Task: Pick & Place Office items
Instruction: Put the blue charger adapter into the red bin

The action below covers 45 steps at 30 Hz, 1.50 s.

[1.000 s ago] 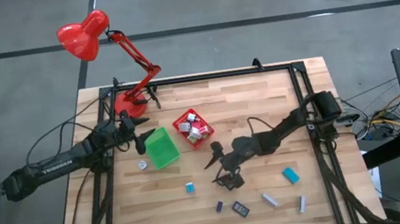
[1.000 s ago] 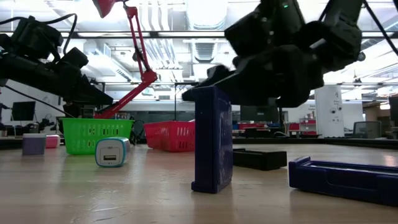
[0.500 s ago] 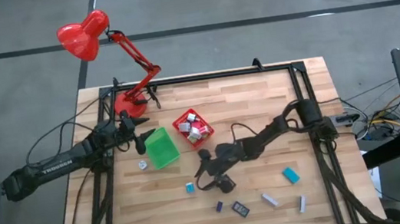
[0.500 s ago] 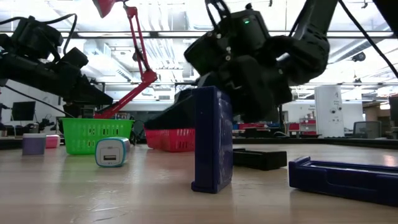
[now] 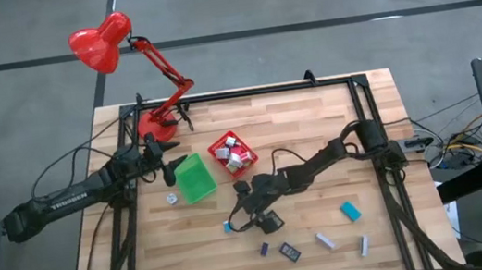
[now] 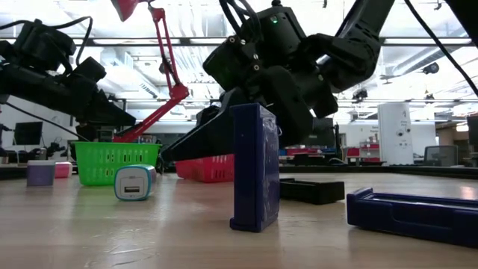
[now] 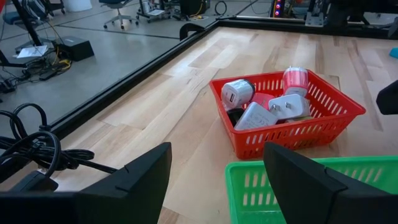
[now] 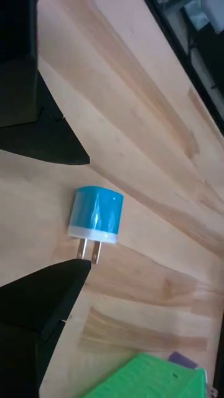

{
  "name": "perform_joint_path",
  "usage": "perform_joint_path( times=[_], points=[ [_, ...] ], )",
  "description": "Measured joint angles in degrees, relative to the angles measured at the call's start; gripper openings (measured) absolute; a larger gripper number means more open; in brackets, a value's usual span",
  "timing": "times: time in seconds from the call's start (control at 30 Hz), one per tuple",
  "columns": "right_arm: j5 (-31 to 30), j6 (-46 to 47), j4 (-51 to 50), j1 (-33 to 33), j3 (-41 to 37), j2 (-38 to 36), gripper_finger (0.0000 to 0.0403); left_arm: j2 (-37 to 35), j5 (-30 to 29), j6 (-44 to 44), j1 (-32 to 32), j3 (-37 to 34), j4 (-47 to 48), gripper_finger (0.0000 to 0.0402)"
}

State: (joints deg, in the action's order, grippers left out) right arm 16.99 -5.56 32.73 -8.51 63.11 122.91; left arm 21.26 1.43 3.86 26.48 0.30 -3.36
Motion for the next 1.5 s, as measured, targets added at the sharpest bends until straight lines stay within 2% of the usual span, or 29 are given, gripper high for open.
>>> perform_joint_path(
  times=[0.6,0.93,1.5],
  points=[
    [-0.66,-1.01,0.23,-0.72,0.4,0.29,0.0256,0.0,0.0,0.0,0.0,0.01,0.0,0.0257],
    [-0.46,-1.92,4.1,-0.44,0.6,2.49,0.0256,0.0,0.0,0.0,0.0,0.01,-0.01,0.0257],
    [-1.95,-2.07,3.27,-0.61,2.24,3.27,0.0256,0.0,0.0,0.0,0.0,0.0,0.0,0.0257]
  ],
)
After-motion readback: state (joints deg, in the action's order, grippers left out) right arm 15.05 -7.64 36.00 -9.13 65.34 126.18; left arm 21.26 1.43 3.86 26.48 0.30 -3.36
